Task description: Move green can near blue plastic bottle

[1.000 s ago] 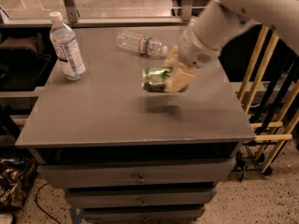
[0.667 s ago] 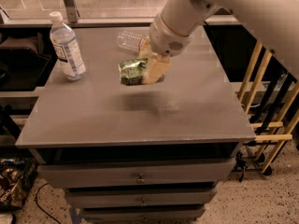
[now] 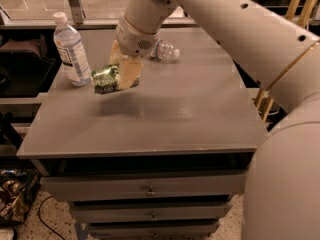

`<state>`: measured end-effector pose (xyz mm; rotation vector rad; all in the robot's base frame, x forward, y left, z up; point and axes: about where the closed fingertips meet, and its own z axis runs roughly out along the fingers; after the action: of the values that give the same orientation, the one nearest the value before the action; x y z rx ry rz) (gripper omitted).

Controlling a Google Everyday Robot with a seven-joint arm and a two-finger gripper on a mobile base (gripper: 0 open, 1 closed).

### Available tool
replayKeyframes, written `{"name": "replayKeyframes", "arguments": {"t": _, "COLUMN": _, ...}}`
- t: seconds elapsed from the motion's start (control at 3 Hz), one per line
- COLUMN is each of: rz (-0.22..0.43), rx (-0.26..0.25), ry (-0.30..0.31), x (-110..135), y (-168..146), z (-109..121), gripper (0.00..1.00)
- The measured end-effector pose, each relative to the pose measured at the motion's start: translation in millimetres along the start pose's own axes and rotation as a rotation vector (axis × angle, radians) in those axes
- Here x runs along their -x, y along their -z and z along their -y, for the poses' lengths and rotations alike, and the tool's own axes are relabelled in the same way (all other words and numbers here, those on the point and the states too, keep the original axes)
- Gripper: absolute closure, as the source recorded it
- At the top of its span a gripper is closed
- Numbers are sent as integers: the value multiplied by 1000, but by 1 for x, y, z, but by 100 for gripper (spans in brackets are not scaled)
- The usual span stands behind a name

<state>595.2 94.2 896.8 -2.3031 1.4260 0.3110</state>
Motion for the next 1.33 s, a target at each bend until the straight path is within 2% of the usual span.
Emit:
{"name": "replayKeyframes", "arguments": {"t": 0.67, "rz": 22, "rx": 25, "ry": 6, "x": 17, "y": -37, "z": 23, "gripper": 100}}
{"name": "replayKeyframes", "arguments": {"t": 1.0, "rz": 24, "rx": 43, "ry": -12, "x": 14, "y": -58, "z": 36, "gripper": 100}}
{"name": "replayKeyframes", "arguments": {"t": 1.33, "rz": 33, "rx": 40, "ry": -23, "x": 16, "y": -68, "z": 52, "gripper": 100}}
